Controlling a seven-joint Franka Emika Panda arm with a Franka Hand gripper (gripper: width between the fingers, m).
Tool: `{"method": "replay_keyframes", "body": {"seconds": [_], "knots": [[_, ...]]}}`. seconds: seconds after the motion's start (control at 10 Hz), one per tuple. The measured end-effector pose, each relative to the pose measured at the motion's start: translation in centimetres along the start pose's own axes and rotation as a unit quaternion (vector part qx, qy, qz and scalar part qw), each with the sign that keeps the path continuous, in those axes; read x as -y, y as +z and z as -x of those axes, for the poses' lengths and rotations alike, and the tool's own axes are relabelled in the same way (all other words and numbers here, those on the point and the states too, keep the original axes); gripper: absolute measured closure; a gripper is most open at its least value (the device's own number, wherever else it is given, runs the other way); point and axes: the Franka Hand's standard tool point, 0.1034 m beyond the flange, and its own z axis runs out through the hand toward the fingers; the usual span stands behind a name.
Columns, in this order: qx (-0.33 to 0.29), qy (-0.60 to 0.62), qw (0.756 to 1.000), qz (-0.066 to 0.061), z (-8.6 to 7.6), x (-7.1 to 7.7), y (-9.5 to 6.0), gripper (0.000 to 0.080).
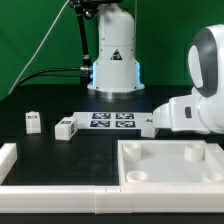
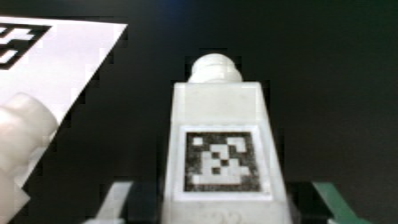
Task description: Assemble one leg
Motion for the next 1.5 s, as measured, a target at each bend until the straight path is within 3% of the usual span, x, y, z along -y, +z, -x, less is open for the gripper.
{"method": "replay_keyframes", "body": {"seconds": [0.6,1.0,1.2,1.4,1.5], "knots": [[0.000,0.000,1.000,0.000,0.1,0.0,-0.1,0.0507],[0.007,0.000,1.000,0.007,5.0,-0.5,-3.6,0.0506],[-0.019,0.000,1.000,0.004,6.1,-0.7,-5.5,0.0506],[-0.037,0.001,0.999,0.002,5.4,-0.6,-5.2,0.0506],[-0.093,0.001,0.996,-0.002,4.8,-0.5,-5.9,0.0506]]}}
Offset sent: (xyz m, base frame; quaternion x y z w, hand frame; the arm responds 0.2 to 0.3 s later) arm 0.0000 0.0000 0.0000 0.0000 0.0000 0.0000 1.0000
